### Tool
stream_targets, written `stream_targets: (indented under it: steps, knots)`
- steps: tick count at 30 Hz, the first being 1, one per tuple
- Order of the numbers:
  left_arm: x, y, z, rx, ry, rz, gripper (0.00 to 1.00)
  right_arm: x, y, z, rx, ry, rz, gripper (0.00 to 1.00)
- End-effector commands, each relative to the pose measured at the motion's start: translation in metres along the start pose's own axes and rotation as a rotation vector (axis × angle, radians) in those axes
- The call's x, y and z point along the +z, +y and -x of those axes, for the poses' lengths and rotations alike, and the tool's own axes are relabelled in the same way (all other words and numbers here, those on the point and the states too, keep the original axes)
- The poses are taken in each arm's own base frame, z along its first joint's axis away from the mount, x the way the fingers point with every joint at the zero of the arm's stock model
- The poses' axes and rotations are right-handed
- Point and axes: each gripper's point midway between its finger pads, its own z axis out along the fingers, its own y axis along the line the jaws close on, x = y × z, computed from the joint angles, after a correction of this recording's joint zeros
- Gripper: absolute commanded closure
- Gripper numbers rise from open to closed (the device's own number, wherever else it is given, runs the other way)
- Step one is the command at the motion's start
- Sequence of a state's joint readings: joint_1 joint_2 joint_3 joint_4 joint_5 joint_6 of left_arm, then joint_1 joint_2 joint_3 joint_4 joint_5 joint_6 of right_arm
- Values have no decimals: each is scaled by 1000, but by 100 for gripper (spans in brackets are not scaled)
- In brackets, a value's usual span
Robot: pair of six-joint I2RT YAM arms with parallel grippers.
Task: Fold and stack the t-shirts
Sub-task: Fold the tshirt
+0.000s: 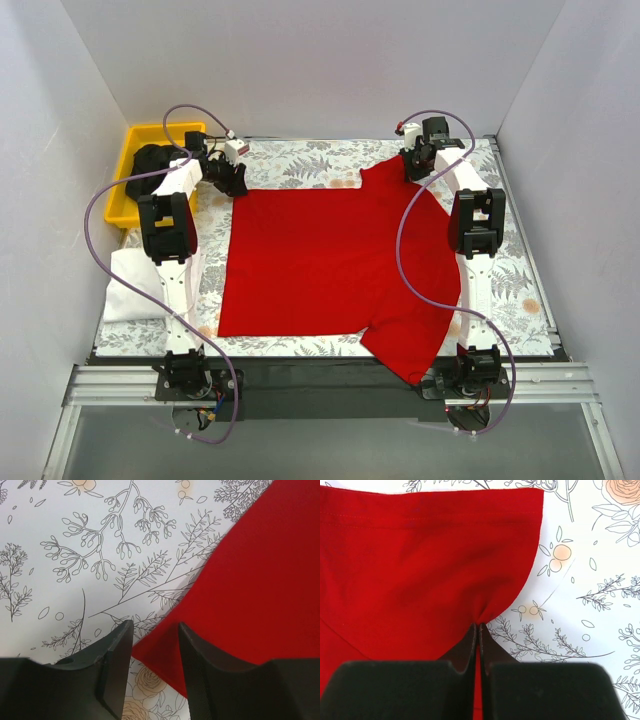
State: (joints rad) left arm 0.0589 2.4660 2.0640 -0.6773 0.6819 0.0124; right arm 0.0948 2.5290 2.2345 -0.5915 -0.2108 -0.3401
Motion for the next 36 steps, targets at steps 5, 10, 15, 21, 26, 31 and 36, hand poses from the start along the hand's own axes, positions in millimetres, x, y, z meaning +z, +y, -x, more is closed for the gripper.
stream_targets:
  steps: [5, 10, 15, 21, 26, 31, 36]
  knots:
    - [-6, -4, 13, 53, -19, -26, 86, -19, -4, 11, -19, -12, -34, 99]
    - [-13, -6, 29, 67, -73, -22, 100, -37, -3, 36, -30, -81, -31, 99]
    - [-26, -10, 45, 107, -124, 1, 100, -63, -6, 58, -23, -146, -31, 99]
    - [-36, -14, 49, 187, -145, 23, 100, -86, -7, 62, -10, -174, -13, 99]
    - [-47, -23, 50, 251, -161, 32, 100, -92, 2, 51, -17, -157, 18, 99]
    - [-61, -31, 52, 320, -196, 62, 100, -100, 12, 43, -27, -147, 45, 99]
    - [-77, -42, 50, 364, -212, 74, 100, -119, 19, 44, -45, -161, 52, 99]
